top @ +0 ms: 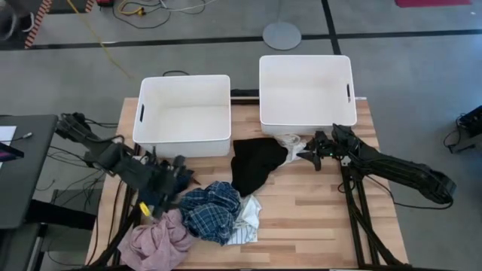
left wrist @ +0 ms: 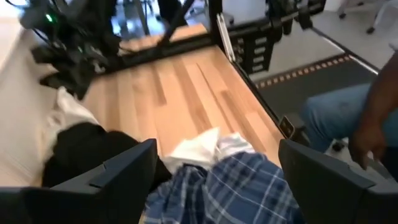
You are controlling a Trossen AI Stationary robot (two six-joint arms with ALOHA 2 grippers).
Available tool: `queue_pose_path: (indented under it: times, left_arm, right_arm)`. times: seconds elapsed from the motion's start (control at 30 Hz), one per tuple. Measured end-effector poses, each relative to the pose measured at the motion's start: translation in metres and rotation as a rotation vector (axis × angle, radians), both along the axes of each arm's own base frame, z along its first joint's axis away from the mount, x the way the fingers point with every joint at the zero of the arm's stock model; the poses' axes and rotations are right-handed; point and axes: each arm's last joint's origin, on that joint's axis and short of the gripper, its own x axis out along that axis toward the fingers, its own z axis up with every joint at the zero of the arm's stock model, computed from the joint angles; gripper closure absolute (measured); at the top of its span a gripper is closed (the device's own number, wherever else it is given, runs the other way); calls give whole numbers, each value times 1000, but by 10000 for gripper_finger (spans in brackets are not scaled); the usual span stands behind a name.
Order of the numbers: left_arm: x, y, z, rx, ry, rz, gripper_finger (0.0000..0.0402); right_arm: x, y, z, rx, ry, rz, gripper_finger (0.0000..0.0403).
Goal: Sort clothes
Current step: Put the blue patterned polo shirt into the left laundry bin
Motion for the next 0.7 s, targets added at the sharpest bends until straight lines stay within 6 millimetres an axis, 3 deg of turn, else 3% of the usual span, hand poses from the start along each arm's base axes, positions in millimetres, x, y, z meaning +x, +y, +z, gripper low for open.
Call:
queue_pose_path:
  times: [0.3,0.47,0.7]
  left_arm:
    - [20,-24,-28,39,144,-20,69]
    - [25,-26,-42,161,180,100,69]
    - [37,-32,-39,203,11,134,69]
  right_arm:
    - [0,0,0,0,0,0,196]
    - [0,0,0,0,0,0,196]
    - [0,0,0,0,0,0,196]
